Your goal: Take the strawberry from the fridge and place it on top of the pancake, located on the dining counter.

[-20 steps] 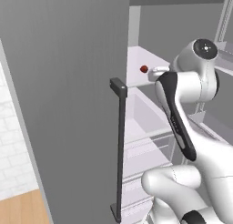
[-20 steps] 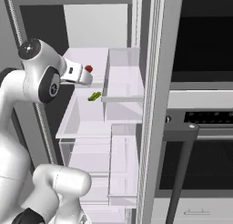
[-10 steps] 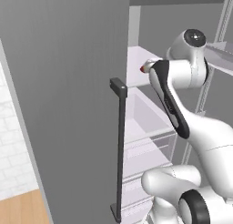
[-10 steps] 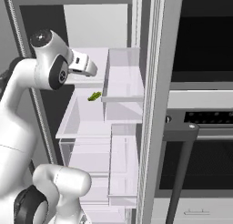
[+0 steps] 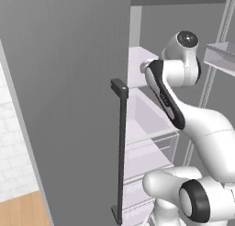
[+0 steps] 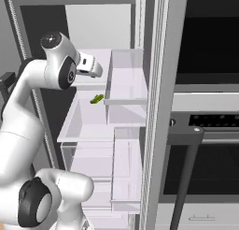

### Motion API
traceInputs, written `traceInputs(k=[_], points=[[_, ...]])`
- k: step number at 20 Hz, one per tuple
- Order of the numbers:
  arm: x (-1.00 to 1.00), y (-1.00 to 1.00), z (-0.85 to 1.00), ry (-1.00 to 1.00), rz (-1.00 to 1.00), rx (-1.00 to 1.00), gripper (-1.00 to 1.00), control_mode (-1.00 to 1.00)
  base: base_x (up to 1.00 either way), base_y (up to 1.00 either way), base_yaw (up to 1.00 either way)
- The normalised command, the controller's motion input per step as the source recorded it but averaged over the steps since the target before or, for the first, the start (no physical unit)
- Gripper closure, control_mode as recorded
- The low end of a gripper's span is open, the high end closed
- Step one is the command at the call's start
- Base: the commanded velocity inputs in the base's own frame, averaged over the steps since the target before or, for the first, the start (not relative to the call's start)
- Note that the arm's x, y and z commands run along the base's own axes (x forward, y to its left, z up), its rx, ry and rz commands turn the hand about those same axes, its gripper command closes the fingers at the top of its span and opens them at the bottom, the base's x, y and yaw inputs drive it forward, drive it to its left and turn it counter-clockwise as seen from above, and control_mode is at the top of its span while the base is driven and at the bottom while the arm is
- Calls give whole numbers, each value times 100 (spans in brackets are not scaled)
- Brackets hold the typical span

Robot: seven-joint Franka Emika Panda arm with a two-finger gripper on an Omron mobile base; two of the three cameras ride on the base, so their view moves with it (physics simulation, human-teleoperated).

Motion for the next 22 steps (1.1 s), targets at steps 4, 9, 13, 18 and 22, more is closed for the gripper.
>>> traceInputs(k=[4,9,13,18,22], points=[[31,16,-8,0,0,-1,-100,-100,0,0,0],[32,2,0,0,0,0,-100,-100,0,0,0],[22,0,-3,0,0,0,-100,-100,0,0,0],[30,0,-13,0,0,0,-100,-100,0,0,0],[28,0,-17,0,0,0,-100,-100,0,0,0]])
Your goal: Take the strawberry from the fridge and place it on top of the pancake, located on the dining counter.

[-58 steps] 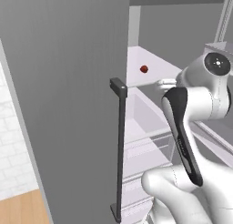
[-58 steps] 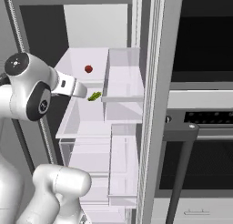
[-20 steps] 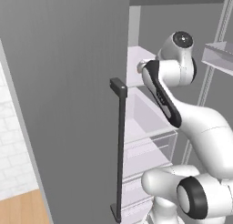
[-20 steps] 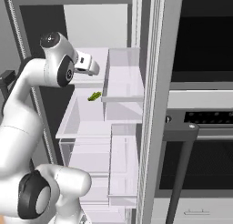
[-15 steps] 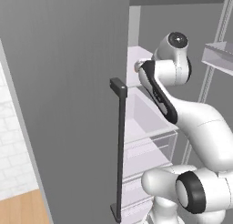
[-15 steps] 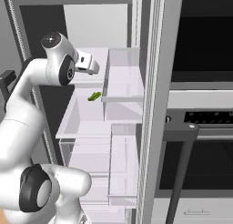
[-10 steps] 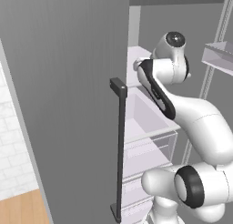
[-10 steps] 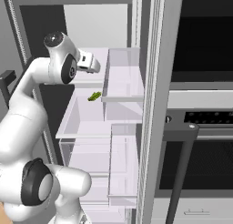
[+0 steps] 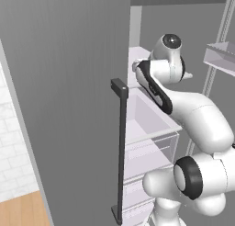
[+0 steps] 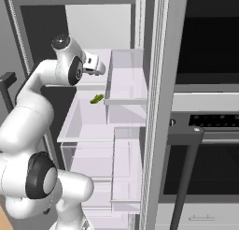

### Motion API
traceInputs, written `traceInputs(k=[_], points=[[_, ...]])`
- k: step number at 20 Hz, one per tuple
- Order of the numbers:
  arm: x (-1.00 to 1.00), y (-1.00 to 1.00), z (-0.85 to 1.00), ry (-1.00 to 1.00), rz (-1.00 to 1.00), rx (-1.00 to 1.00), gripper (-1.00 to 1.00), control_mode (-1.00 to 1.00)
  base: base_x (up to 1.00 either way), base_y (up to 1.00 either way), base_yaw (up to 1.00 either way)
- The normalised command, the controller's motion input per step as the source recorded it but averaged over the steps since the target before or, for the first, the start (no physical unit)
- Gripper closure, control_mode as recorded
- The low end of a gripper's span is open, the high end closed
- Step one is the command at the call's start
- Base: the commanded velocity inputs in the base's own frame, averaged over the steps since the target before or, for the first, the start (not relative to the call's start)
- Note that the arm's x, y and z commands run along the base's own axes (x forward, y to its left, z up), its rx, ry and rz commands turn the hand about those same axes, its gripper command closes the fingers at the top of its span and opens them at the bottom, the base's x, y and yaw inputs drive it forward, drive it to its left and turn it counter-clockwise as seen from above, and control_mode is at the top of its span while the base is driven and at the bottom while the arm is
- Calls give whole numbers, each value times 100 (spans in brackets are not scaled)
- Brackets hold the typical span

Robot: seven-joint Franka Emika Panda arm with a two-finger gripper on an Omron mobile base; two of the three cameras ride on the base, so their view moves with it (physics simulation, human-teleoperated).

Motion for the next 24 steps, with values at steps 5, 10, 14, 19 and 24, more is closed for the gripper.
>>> traceInputs(k=[5,10,14,19,24], points=[[33,0,-6,2,0,0,-100,-100,0,0,0],[27,5,-7,5,0,0,-100,-100,0,0,0],[33,4,-3,5,0,0,-100,-100,0,0,0],[23,2,-7,2,0,0,-100,-100,0,0,0],[0,0,-25,0,0,0,-100,-100,0,0,0]])
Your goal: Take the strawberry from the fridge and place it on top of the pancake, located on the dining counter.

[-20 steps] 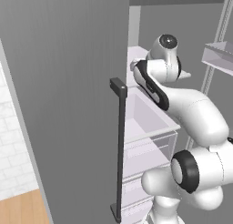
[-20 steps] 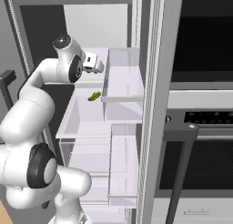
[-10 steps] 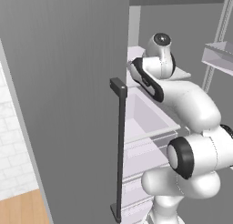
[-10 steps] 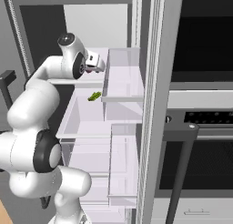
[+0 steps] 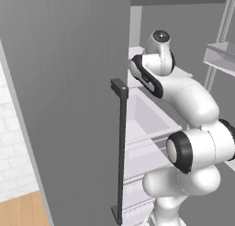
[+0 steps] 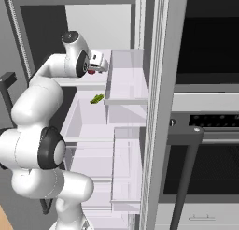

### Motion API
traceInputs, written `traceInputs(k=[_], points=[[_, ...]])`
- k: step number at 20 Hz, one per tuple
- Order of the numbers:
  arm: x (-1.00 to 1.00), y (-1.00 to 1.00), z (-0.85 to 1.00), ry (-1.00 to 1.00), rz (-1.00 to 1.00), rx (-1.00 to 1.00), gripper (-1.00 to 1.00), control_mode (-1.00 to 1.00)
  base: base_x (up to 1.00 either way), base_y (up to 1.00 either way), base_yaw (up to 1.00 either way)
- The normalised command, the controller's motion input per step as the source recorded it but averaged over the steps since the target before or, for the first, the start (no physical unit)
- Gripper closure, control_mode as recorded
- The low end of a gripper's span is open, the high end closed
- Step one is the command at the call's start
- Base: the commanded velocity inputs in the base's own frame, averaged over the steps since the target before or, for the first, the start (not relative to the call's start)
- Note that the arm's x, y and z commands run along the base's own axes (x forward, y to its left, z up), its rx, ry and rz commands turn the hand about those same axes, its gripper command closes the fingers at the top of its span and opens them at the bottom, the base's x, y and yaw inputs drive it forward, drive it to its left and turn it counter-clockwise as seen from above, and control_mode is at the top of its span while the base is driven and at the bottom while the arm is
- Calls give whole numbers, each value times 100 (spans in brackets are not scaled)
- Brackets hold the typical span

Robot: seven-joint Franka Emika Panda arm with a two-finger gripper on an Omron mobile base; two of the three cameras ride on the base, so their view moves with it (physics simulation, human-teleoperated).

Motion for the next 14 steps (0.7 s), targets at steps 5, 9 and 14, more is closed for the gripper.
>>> traceInputs(k=[5,9,14], points=[[0,0,-33,0,0,0,100,-100,0,0,0],[13,0,-36,0,0,0,100,-100,0,0,0],[4,1,-25,0,0,0,100,-100,0,0,0]])
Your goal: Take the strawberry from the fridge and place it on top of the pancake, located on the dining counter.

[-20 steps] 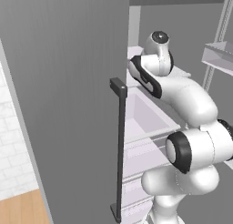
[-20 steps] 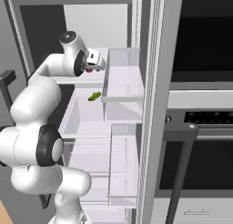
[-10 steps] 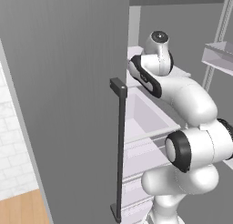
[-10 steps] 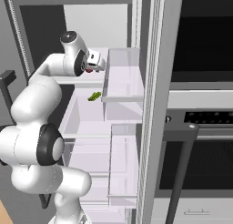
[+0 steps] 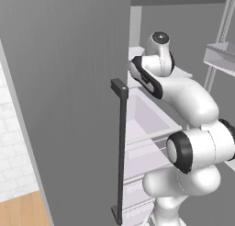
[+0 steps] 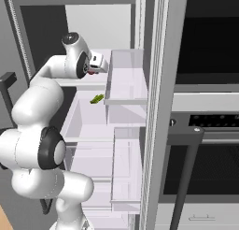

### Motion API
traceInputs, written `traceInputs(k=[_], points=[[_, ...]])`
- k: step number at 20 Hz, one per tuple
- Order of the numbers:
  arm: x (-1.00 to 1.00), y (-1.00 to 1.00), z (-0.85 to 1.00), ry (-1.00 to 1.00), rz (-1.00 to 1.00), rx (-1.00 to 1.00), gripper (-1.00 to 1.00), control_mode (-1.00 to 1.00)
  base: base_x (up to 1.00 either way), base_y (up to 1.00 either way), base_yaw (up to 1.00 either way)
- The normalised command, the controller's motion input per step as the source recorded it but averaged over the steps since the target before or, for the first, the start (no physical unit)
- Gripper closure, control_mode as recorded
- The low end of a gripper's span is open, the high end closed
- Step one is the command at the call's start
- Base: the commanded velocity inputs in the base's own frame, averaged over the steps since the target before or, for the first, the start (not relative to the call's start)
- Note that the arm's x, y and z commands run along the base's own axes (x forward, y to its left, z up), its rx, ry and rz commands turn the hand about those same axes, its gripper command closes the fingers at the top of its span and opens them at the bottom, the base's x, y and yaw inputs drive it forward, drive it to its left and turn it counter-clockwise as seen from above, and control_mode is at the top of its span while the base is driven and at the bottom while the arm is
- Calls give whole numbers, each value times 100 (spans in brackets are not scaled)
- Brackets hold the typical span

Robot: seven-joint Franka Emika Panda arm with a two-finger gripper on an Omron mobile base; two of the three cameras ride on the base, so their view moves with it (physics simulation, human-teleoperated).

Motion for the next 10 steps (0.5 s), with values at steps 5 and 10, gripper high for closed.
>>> traceInputs(k=[5,10], points=[[-48,0,-16,-3,3,0,100,-100,0,0,0],[-85,0,0,-1,1,0,100,-100,0,0,0]])
